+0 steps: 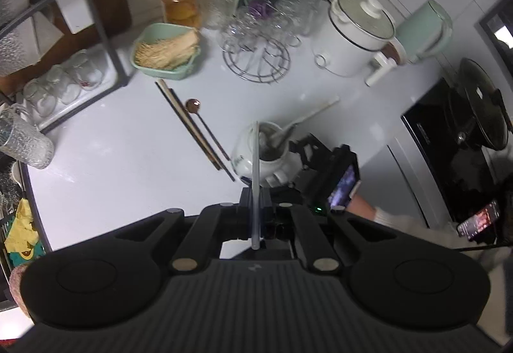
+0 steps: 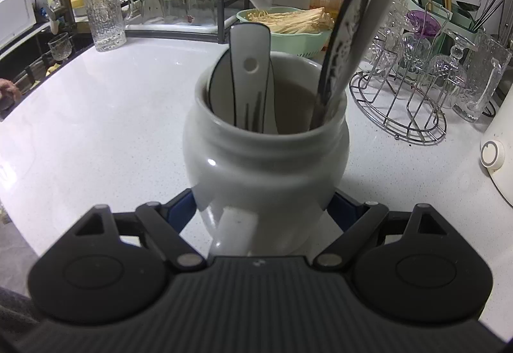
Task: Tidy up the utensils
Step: 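Lower the thin white stick into the white jar with left gripper, then open left gripper and withdraw it from the jar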
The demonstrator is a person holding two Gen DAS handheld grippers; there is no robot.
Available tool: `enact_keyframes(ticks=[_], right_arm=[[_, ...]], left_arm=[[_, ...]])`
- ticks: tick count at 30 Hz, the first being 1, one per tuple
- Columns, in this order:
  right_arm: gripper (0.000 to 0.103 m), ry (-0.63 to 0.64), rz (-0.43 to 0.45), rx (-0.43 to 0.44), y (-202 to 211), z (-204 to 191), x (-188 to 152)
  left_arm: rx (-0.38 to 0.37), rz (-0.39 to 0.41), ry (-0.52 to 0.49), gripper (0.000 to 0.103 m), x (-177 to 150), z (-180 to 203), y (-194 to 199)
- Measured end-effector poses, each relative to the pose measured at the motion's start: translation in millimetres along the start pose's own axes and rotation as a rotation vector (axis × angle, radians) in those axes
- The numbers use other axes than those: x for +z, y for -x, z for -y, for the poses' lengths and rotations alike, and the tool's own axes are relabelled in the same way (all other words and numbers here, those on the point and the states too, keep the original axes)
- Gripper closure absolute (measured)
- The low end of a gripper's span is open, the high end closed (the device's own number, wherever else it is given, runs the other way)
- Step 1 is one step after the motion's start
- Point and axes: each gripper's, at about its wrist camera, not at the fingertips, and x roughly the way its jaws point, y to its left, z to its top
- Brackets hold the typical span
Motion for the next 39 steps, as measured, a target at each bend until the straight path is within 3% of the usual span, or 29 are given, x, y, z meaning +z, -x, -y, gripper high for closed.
enact_keyframes(ticks=[13, 25, 32, 39], right_arm=[[0.013, -0.003, 0.013, 0.001, 0.8, 0.8, -1.6], [0.013, -0.002, 0.017, -0.001, 1.1, 0.7, -1.8], [0.013, 0.0, 0.005, -0.004, 0.6, 0.1, 0.5], [0.013, -0.014, -0.001, -0.018, -0.3, -1.5, 1.7]], left_arm=[[-0.011, -0.077, -0.041, 0.098, 21.0, 11.0, -34.4], [-0.015, -0.174, -0.096, 0.098, 58.2, 12.1, -97.2], [-0.013, -0.204, -0.119, 0.098, 82.7, 8.4, -129.6], [-0.02, -0.219, -0.138, 0.098, 85.5, 4.3, -145.2]])
